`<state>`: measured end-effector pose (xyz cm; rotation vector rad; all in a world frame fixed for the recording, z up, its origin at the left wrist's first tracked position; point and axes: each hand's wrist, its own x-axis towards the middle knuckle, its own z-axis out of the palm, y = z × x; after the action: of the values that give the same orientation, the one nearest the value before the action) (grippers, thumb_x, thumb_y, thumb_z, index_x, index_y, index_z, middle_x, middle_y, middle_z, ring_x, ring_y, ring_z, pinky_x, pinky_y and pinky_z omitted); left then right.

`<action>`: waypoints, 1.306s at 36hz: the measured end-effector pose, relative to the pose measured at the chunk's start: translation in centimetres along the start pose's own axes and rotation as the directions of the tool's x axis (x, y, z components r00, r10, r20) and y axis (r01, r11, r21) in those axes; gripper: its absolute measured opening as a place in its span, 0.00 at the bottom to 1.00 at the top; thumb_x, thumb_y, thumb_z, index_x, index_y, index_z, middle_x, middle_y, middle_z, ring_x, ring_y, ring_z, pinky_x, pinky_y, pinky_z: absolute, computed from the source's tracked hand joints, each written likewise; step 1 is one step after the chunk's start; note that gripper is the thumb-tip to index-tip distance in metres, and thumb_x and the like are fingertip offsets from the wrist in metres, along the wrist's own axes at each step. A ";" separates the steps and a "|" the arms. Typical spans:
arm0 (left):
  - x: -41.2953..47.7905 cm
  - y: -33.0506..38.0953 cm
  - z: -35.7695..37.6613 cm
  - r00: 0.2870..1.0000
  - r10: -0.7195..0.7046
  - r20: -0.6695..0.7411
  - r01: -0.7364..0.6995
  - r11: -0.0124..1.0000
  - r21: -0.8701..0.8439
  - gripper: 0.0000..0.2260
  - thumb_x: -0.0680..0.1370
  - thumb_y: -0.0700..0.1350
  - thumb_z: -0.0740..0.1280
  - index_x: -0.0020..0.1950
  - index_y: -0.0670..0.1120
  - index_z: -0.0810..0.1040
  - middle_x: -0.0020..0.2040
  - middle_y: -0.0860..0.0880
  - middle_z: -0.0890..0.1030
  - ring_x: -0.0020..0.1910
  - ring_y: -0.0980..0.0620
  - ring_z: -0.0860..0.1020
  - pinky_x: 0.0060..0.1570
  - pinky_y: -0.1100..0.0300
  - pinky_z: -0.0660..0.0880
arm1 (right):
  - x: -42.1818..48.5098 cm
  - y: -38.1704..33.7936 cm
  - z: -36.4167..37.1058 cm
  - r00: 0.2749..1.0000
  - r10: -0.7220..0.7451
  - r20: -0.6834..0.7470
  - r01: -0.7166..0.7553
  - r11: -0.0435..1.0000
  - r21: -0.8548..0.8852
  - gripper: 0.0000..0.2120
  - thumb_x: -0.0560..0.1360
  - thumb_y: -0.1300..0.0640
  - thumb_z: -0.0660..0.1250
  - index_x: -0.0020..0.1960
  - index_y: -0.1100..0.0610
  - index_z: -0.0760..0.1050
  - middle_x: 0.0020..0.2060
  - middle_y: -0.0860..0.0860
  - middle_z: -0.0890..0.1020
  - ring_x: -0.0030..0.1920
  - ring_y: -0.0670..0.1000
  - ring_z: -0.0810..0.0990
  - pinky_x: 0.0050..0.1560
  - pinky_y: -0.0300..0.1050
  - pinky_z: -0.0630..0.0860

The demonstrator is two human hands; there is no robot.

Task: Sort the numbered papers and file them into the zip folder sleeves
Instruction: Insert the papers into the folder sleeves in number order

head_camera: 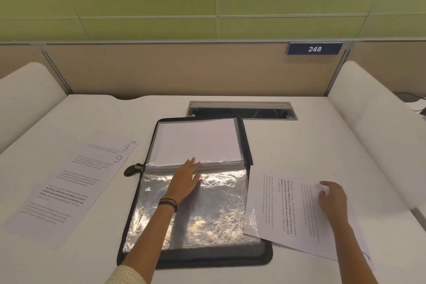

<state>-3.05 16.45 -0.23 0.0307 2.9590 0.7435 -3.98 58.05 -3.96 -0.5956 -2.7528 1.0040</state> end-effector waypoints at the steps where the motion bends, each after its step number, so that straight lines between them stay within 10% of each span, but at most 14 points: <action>1: 0.0 0.1 -0.2 1.000 -0.002 0.000 0.002 1.000 -0.014 0.21 0.82 0.47 0.58 0.75 0.47 0.62 0.77 0.49 0.57 0.76 0.49 0.54 0.73 0.54 0.54 | 0.0 -0.2 0.2 1.000 -0.017 0.026 0.018 0.999 -0.027 0.15 0.74 0.70 0.62 0.59 0.66 0.75 0.61 0.66 0.74 0.62 0.64 0.71 0.66 0.55 0.66; 14: -1.2 9.1 4.0 0.956 0.250 0.153 -0.250 0.968 -0.017 0.22 0.82 0.53 0.55 0.75 0.49 0.61 0.77 0.49 0.57 0.76 0.51 0.55 0.75 0.55 0.51 | -1.4 -3.5 1.9 0.980 -0.124 0.158 0.144 0.981 -0.128 0.15 0.74 0.64 0.65 0.60 0.63 0.74 0.59 0.62 0.74 0.55 0.62 0.75 0.58 0.54 0.71; 22: -1.4 12.5 8.2 0.970 0.152 0.187 -0.166 0.984 0.060 0.49 0.64 0.71 0.31 0.77 0.46 0.54 0.77 0.39 0.42 0.76 0.40 0.40 0.72 0.49 0.37 | -2.7 -5.2 4.1 0.889 -0.267 0.371 0.359 0.911 -0.204 0.24 0.75 0.52 0.67 0.68 0.56 0.68 0.70 0.57 0.65 0.69 0.57 0.65 0.70 0.54 0.63; 26: -1.6 13.5 8.2 0.985 0.067 0.162 -0.085 0.991 0.106 0.26 0.82 0.50 0.51 0.77 0.40 0.51 0.76 0.36 0.41 0.76 0.38 0.40 0.74 0.50 0.40 | -3.1 -7.0 4.9 0.815 -0.328 0.478 0.454 0.873 -0.176 0.26 0.76 0.49 0.66 0.71 0.52 0.63 0.74 0.53 0.59 0.74 0.54 0.58 0.73 0.52 0.56; 37: -1.7 13.7 7.8 0.993 0.068 0.099 -0.064 0.997 -0.042 0.27 0.80 0.39 0.56 0.77 0.39 0.48 0.78 0.43 0.50 0.76 0.46 0.52 0.74 0.57 0.54 | -2.4 -10.6 5.5 0.646 -0.361 0.672 0.497 0.867 -0.012 0.33 0.76 0.50 0.66 0.75 0.51 0.54 0.75 0.50 0.55 0.74 0.53 0.56 0.73 0.54 0.50; 47: -1.6 13.3 7.7 0.994 0.096 0.057 -0.091 0.992 -0.090 0.27 0.80 0.37 0.56 0.77 0.40 0.49 0.77 0.44 0.53 0.75 0.47 0.57 0.72 0.59 0.59 | -1.6 -10.9 7.1 0.642 -0.389 0.661 0.521 0.854 -0.004 0.35 0.72 0.46 0.70 0.74 0.50 0.58 0.72 0.50 0.60 0.72 0.52 0.59 0.73 0.56 0.45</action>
<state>-0.73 31.75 -0.58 0.1843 2.8807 0.8672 -7.89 45.70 -2.37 0.5654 -3.3275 0.9263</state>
